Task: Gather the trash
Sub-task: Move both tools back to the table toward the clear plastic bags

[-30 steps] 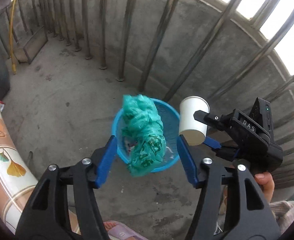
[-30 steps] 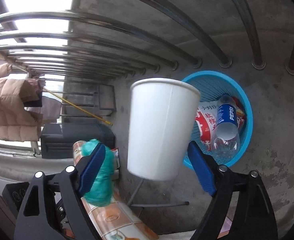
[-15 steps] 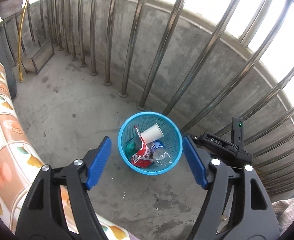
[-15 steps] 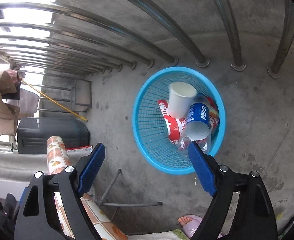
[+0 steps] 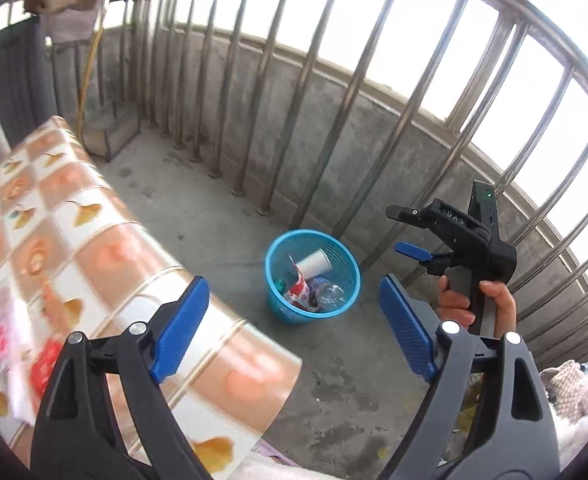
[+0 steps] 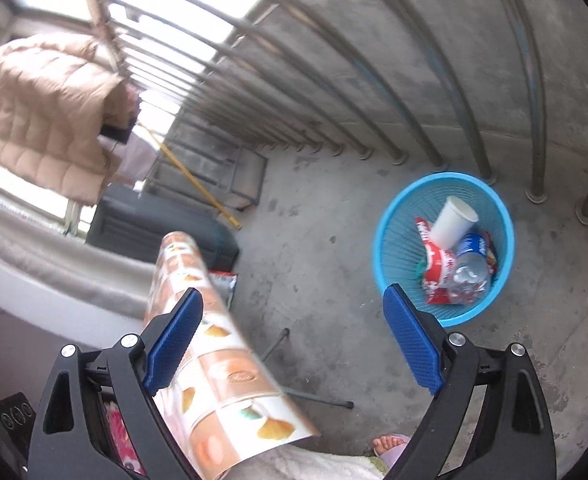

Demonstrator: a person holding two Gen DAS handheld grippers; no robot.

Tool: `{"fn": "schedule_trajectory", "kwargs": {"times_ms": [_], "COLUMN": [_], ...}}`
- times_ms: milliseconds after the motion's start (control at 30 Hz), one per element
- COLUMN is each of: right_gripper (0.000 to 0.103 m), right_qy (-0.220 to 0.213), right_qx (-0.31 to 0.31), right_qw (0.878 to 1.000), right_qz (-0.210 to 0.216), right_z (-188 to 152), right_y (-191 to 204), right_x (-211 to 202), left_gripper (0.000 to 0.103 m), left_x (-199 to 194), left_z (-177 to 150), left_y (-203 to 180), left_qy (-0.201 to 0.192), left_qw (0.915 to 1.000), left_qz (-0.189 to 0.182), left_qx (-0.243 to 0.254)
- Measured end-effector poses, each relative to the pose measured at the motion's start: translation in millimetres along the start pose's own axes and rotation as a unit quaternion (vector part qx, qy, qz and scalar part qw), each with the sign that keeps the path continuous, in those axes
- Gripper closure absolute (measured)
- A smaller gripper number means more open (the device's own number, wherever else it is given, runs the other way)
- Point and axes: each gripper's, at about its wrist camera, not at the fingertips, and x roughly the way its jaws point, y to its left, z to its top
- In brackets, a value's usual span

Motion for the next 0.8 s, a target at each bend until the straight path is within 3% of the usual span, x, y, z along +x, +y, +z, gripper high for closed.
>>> {"fn": "schedule_trajectory", "kwargs": {"times_ms": [200, 333, 433, 600, 700, 800], "right_gripper": [0.014, 0.014, 0.014, 0.014, 0.014, 0.014], "right_qy": [0.023, 0.054, 0.080, 0.137, 0.169, 0.196], "right_qx": [-0.049, -0.084, -0.115, -0.149, -0.169, -0.181], "right_qw": [0.998, 0.993, 0.987, 0.975, 0.966, 0.959], "right_qz": [0.038, 0.059, 0.074, 0.091, 0.095, 0.099], "right_z": [-25, -48, -67, -100, -121, -139], "right_y": [61, 105, 136, 178, 199, 217], "right_x": [-8, -3, 6, 33, 50, 65], "left_gripper": [0.020, 0.020, 0.020, 0.020, 0.020, 0.029], "left_x": [-66, -103, -124, -140, -132, -115], "left_z": [-41, -60, -75, -101, -110, -116], "left_y": [42, 88, 130, 202, 240, 271], "left_qy": [-0.057, -0.088, -0.106, -0.126, -0.121, -0.107], "left_qw": [0.9960, 0.9868, 0.9747, 0.9458, 0.9333, 0.9202], "left_qz": [0.057, 0.095, 0.115, 0.138, 0.121, 0.092], "left_qx": [-0.038, -0.097, -0.160, -0.266, -0.316, -0.365]}}
